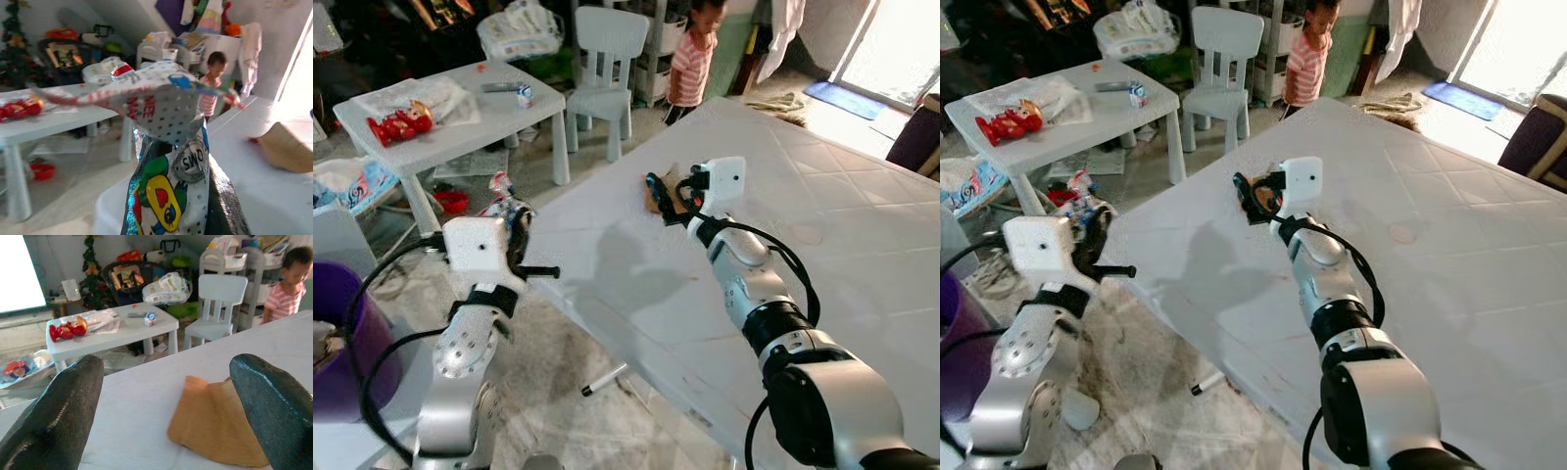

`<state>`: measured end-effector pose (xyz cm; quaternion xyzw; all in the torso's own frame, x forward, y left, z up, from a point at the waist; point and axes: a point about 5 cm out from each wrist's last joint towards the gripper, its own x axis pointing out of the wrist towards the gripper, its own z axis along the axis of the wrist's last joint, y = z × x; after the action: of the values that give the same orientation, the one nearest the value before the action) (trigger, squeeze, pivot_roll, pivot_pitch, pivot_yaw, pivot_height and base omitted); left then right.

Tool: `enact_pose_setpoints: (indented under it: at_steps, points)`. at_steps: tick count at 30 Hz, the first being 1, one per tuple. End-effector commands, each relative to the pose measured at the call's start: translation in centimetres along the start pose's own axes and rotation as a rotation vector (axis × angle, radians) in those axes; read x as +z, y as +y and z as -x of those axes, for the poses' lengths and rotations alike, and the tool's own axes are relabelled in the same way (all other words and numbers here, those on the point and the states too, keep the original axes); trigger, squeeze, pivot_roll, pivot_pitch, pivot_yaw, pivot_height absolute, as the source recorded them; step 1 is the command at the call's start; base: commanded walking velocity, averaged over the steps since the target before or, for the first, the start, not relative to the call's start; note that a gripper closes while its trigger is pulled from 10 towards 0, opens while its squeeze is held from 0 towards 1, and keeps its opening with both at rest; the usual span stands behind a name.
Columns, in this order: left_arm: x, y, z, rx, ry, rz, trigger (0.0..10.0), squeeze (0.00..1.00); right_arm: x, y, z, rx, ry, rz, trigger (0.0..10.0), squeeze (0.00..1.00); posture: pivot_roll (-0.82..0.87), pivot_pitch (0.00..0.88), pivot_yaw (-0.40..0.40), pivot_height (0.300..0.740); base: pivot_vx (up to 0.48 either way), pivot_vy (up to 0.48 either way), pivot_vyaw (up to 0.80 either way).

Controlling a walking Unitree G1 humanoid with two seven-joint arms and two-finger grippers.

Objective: Picking trash to rubbish bin

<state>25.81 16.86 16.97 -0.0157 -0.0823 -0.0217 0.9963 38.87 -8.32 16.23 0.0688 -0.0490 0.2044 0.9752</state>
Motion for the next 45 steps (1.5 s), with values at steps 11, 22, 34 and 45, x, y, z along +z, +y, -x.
enact_pose_setpoints:
  at_steps: [11, 22, 34, 45]
  points:
    - [0.1, 0.7, 4.5, 0.071, 0.079, -0.012, 0.0, 0.00, 1.8, 0.1, -1.3, -0.052, -0.003, 0.083, 10.0, 1.00, 0.40, 0.177, -0.154, 0.740, 0.000, 0.000, 0.00]
    - [0.6, 0.5, 7.2, 0.097, 0.138, -0.004, 0.0, 0.00, 1.8, -0.1, -1.7, -0.140, 0.068, 0.232, 10.0, 1.00, 0.45, 0.261, -0.169, 0.740, 0.000, 0.000, 0.00]
    - [1.0, 0.6, 7.9, 0.110, 0.156, -0.010, 0.0, 0.00, 2.4, -2.2, -1.4, -0.263, 0.108, 0.336, 10.0, 0.00, 0.48, 0.266, -0.165, 0.740, 0.000, 0.000, 0.00]
    - [1.1, 0.7, 8.4, 0.115, 0.170, -0.012, 0.0, 0.00, 2.0, -2.3, -1.4, -0.273, 0.143, 0.194, 10.0, 0.00, 0.50, 0.277, -0.169, 0.740, 0.000, 0.000, 0.00]
